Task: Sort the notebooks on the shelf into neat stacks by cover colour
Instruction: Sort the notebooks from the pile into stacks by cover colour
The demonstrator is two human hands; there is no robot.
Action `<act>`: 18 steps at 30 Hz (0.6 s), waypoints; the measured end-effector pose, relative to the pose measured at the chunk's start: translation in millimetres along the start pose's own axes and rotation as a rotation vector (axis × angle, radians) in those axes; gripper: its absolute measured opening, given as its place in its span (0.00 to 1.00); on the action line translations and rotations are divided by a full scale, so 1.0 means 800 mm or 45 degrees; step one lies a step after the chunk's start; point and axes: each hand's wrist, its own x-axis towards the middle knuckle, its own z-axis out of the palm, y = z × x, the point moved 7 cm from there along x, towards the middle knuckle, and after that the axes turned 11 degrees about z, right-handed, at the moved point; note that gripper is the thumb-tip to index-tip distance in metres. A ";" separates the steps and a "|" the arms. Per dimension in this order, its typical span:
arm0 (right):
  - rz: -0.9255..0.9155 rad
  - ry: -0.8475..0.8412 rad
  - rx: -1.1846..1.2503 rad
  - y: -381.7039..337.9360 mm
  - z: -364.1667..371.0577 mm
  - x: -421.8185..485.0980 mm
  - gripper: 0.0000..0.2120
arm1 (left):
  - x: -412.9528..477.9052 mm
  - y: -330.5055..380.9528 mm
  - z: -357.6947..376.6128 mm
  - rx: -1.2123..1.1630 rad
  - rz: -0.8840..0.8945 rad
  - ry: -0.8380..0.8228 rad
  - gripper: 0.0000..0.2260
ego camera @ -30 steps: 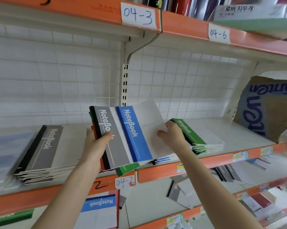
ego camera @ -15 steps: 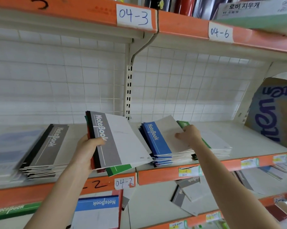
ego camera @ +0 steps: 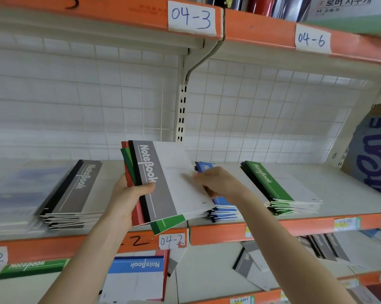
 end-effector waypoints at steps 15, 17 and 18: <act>-0.216 0.128 0.200 -0.078 0.106 -0.007 0.05 | -0.020 0.012 -0.128 -0.144 -0.178 0.254 0.08; -0.216 0.130 0.222 -0.087 0.124 -0.002 0.05 | -0.019 0.016 -0.160 -0.107 -0.184 0.295 0.07; -0.203 0.150 0.233 -0.091 0.131 -0.002 0.05 | -0.019 0.017 -0.176 -0.087 -0.191 0.303 0.06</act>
